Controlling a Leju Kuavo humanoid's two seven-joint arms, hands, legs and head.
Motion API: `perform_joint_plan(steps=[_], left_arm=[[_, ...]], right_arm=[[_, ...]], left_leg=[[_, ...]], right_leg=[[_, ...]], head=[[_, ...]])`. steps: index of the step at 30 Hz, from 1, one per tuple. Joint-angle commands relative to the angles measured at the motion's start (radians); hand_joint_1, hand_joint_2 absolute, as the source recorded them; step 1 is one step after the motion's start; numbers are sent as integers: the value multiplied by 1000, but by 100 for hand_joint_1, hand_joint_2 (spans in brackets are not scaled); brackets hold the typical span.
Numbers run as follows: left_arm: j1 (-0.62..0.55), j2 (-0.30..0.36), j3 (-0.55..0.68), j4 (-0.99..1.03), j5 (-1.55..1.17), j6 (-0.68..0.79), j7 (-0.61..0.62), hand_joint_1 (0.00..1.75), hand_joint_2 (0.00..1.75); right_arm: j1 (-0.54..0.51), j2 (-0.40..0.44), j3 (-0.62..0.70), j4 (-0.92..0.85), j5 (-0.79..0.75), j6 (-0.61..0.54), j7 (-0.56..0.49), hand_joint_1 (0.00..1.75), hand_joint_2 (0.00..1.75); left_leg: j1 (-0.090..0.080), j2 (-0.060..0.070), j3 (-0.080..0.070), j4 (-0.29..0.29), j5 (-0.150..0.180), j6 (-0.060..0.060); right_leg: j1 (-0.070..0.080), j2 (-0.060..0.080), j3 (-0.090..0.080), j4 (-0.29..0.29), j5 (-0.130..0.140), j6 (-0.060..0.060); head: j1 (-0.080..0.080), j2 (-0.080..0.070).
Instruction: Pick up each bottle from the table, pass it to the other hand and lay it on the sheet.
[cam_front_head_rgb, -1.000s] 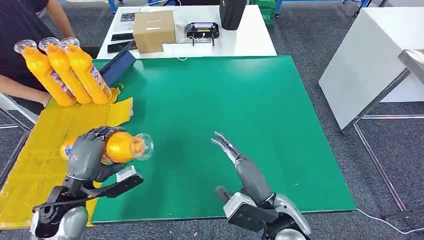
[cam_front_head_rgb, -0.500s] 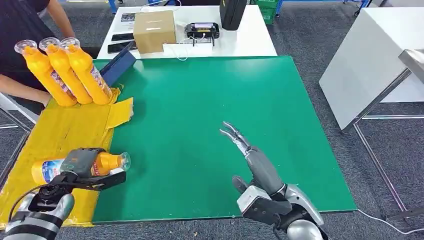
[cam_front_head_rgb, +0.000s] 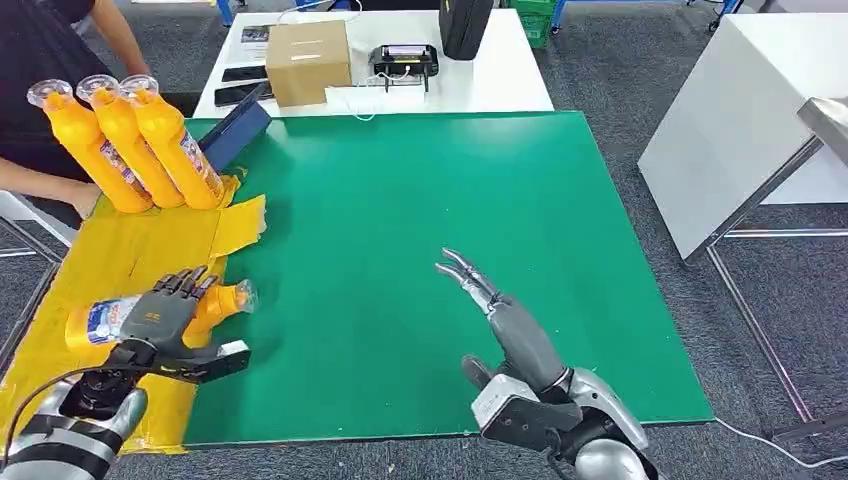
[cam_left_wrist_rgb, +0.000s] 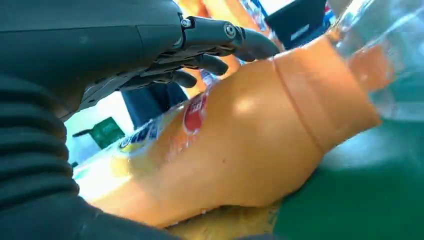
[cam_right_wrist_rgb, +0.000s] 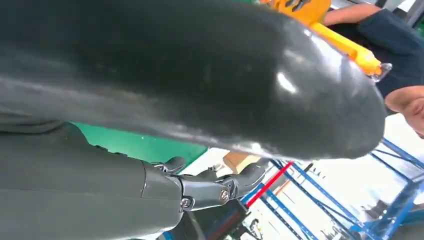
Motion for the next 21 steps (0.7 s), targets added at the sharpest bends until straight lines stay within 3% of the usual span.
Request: perform_joint_plan(steps=[1, 6, 9, 10, 12, 13, 14, 16, 18, 21], left_arm=[[5, -15, -8, -20, -8, 41, 4, 0, 0], [67, -56, 24, -203, -64, 169, 86, 0, 0], [105, -155, 137, -287, 74, 299, -9, 0, 0], [130, -213, 183, -360, 270, 268, -93, 0, 0], [137, -221, 184, -389, 259, 247, -87, 0, 0], [145, -273, 209, -419, 385, 219, -152, 0, 0], [158, -331, 266, -478, 638, 203, -233, 0, 0], [176, -394, 281, -638, 900, 28, -294, 0, 0], [193, -421, 262, -747, 1033, -48, -322, 0, 0], [266, -428, 200, -861, 1168, -151, -364, 0, 0]], right_arm=[[-5, -12, 9, 39, -1, -5, -2, 0, 0], [43, -15, 3, 27, 21, -20, -8, 0, 0], [77, -9, -5, 20, 62, -62, -31, 0, 0], [102, -5, -6, 5, 170, -128, -43, 0, 0], [108, -9, -5, -2, 171, -130, -43, 0, 0], [111, -2, -22, -9, 296, -220, -33, 0, 0], [138, 46, -22, -18, 527, -335, -29, 0, 0], [165, 97, -7, -41, 667, -514, -44, 0, 0], [169, 107, -1, -52, 627, -587, -75, 0, 0], [178, 122, -26, -48, 562, -554, -126, 0, 0]], left_leg=[[1, -2, 3, 0, -1, -1], [1, -3, 2, 0, -1, -1], [1, -3, 2, 0, -1, 0], [0, -3, 1, 0, -1, 0], [0, -4, 1, 0, -1, 0], [1, -5, 2, 1, -2, 0], [0, -4, 2, 0, -2, 0], [1, -5, 0, 2, -2, 0], [1, -5, -2, 3, -2, -1], [1, -3, -1, 3, -3, 0]], right_leg=[[0, 4, 3, -1, -1, -1], [1, 2, 3, -1, -1, -1], [0, 1, 3, -1, -1, -1], [0, 1, 2, -1, -1, 0], [0, 0, 2, -1, -1, 0], [0, 1, 4, -1, -2, -1], [0, 2, 3, -1, -2, -1], [0, 1, 2, 0, -2, -1], [0, 1, 0, 1, -2, -1], [1, 3, -1, 1, -2, -1]], head=[[0, 0], [0, 0], [0, 0], [0, 0], [0, 0], [0, 0], [0, 0], [0, 0], [0, 0], [0, 0]])
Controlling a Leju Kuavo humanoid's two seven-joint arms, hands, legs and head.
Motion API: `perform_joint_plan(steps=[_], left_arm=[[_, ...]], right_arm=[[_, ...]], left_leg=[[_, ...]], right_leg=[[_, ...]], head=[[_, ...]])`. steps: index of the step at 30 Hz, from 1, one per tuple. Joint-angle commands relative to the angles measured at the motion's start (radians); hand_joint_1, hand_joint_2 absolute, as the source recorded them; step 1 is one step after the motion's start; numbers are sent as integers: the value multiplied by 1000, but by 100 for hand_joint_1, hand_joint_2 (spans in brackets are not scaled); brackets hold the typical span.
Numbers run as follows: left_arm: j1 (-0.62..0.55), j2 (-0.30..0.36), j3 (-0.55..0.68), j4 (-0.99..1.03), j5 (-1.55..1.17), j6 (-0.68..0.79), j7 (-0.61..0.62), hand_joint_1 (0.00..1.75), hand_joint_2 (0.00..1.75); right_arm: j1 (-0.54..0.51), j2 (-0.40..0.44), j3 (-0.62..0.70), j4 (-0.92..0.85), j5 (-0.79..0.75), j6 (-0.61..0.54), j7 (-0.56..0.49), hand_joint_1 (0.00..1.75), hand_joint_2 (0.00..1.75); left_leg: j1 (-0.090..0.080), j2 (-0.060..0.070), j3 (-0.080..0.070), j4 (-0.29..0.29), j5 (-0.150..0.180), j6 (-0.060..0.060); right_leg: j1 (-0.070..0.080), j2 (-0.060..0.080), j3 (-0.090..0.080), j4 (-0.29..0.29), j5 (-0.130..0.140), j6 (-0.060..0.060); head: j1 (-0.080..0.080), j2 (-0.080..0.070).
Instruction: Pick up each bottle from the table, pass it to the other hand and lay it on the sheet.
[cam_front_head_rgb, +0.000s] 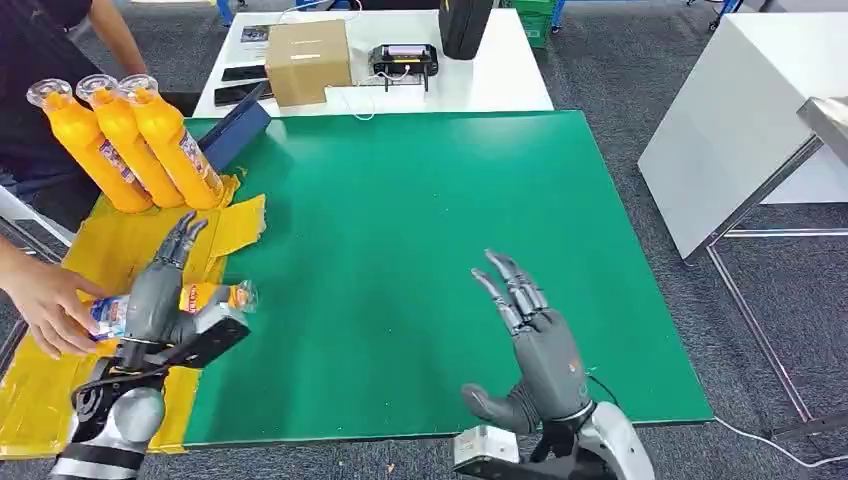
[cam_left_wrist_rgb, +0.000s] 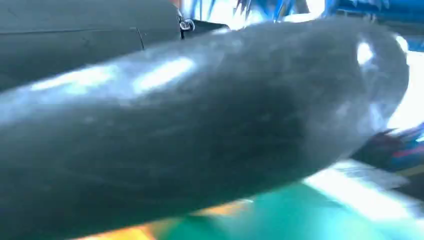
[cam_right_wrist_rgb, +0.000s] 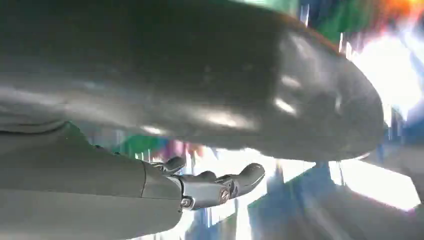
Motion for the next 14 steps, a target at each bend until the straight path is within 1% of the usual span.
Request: perform_joint_plan(steps=[1, 3, 6, 7, 10, 12, 14], left_arm=[[130, -190, -1, -430, 400, -274, -100, 0, 0], [165, -177, -33, -437, 437, -326, -118, 0, 0], [192, -166, -57, -436, 444, -354, -137, 0, 0], [192, -166, -57, -436, 444, -354, -137, 0, 0], [186, -165, -53, -432, 445, -355, -139, 0, 0], [182, -150, -58, -434, 434, -375, -159, 0, 0], [188, -156, -46, -446, 438, -375, -191, 0, 0]], right_arm=[[54, 97, -31, -14, -59, -99, -98, 0, 0], [61, 108, -43, -11, -73, -94, -120, 0, 0], [69, 113, -52, -16, -86, -85, -132, 0, 0], [69, 113, -52, -16, -86, -85, -132, 0, 0], [69, 114, -53, -18, -86, -84, -133, 0, 0], [67, 117, -55, -21, -118, -69, -141, 0, 0], [60, 119, -55, -21, -176, -11, -142, 0, 0]], left_leg=[[1, 0, 0, 1, -2, 0], [1, 1, 5, 1, -4, -1], [1, 0, 4, 0, -3, -1], [1, -1, 3, 0, -3, -1], [1, 0, 1, 0, -2, -1], [1, -1, 2, 0, -2, -1], [1, -1, 2, 0, -2, -1]], right_leg=[[1, 4, 1, 0, -1, -1], [0, 9, 5, 0, -3, -1], [0, 6, 4, 0, -2, -1], [0, 4, 3, 0, -2, -1], [0, 3, 1, 0, -1, -1], [0, 3, 2, 0, -1, -1], [0, 4, 3, 0, -1, -1]], head=[[0, 0], [0, 0], [0, 0], [0, 0], [0, 0], [0, 0], [0, 0]])
